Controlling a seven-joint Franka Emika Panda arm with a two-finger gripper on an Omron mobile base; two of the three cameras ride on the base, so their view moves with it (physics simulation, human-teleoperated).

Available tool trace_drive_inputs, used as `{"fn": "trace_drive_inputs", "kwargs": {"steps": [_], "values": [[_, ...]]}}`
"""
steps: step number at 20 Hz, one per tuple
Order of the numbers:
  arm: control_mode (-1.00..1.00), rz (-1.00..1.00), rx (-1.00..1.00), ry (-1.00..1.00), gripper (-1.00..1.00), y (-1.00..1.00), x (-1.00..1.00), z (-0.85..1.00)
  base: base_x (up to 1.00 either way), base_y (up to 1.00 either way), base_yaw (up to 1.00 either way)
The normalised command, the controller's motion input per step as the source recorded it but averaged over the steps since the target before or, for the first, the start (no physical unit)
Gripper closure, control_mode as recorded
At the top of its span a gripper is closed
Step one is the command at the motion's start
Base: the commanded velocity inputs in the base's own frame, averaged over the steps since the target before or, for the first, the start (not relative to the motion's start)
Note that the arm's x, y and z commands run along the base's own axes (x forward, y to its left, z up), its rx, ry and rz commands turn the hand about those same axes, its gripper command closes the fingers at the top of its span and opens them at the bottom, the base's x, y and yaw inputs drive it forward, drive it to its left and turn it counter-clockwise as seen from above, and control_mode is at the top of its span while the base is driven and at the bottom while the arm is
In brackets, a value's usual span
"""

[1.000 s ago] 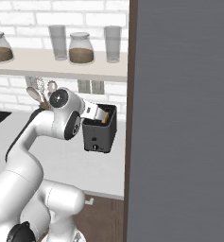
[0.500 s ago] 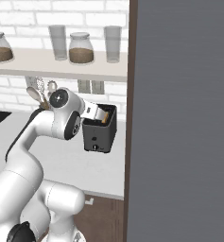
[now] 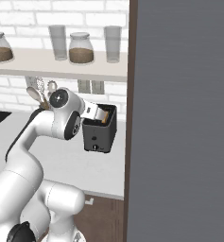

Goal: Start the toaster. Once the lever pops up, take the bread to the plate on the dining counter.

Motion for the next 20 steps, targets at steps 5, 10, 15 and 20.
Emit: {"fn": "trace_drive_inputs", "kwargs": {"steps": [5, 10, 15, 20], "values": [[-1.0, 0.0, 0.0, 0.0, -1.0, 0.0, 0.0, 0.0, 0.0, 0.0, 0.0], [-1.0, 0.0, 0.0, 0.0, -1.0, 0.0, 0.0, 0.0, 0.0, 0.0, 0.0], [-1.0, 0.0, 0.0, 0.0, -1.0, 0.0, 0.0, 0.0, 0.0, 0.0, 0.0], [-1.0, 0.0, 0.0, 0.0, -1.0, 0.0, 0.0, 0.0, 0.0, 0.0, 0.0]]}}
